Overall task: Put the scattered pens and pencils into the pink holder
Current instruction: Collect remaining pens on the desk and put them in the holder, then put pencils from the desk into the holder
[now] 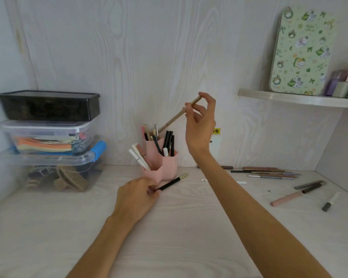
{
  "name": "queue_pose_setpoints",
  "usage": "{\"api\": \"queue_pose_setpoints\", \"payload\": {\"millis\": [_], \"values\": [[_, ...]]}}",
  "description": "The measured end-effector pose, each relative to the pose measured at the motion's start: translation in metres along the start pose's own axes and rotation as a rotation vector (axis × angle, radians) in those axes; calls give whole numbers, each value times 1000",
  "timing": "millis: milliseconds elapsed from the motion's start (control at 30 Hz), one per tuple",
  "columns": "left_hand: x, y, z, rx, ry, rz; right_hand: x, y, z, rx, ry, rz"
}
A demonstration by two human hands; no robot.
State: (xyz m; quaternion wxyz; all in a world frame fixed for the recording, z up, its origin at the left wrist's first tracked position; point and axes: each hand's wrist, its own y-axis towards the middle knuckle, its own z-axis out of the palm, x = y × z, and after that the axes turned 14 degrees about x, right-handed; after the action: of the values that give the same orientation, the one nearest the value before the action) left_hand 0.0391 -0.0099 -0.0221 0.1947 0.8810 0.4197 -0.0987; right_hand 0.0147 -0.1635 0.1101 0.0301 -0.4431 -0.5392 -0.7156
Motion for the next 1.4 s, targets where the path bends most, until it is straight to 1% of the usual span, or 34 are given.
{"api": "queue_pose_setpoints", "payload": {"millis": [100,200,267,333,433,500,533,600,633,733,800,833,867,900,1000,1067,1167,1200,1233,1300,1400], "values": [[8,0,-2,2,-48,-49,-15,4,26,111,-174,48],[11,1,0,-25,-63,-47,-32,-4,39,289,-416,100],[11,1,1,-50,-57,-48,-41,-12,41,410,-613,78],[8,2,2,-66,-52,-28,-47,-18,38,503,-723,38],[4,2,3,-62,-77,34,-44,-25,19,559,-776,-37],[5,2,3,-31,-92,45,-41,-34,-9,527,-811,-81],[4,2,4,-8,-98,48,-40,-39,-28,492,-841,-69],[2,2,5,33,-113,62,-40,-51,-74,439,-944,58],[-1,2,6,47,-121,71,-39,-57,-101,445,-1031,183],[-4,1,8,67,-136,85,-37,-72,-179,586,-1383,716],[-3,1,7,78,-168,75,-31,-83,-213,701,-1537,993],[-3,1,7,83,-187,72,-28,-86,-223,729,-1552,1060],[-4,0,6,87,-200,71,-26,-88,-228,729,-1535,1072],[-3,0,7,93,-215,70,-27,-88,-227,710,-1501,1044],[-4,-2,5,84,-259,57,-33,-85,-211,652,-1335,817],[-5,-2,3,36,-308,49,-39,-85,-187,703,-1225,668],[-8,-4,-1,-57,-489,70,-51,-86,-149,788,-1208,420],[-9,-5,-5,-89,-538,84,-57,-87,-139,808,-1191,367],[-10,-5,-11,-128,-571,103,-61,-87,-131,833,-1151,357],[-13,-4,-29,-253,-608,142,-70,-88,-117,879,-1037,397],[-18,2,-69,-537,-640,201,-80,-91,-109,859,-935,377]]}}
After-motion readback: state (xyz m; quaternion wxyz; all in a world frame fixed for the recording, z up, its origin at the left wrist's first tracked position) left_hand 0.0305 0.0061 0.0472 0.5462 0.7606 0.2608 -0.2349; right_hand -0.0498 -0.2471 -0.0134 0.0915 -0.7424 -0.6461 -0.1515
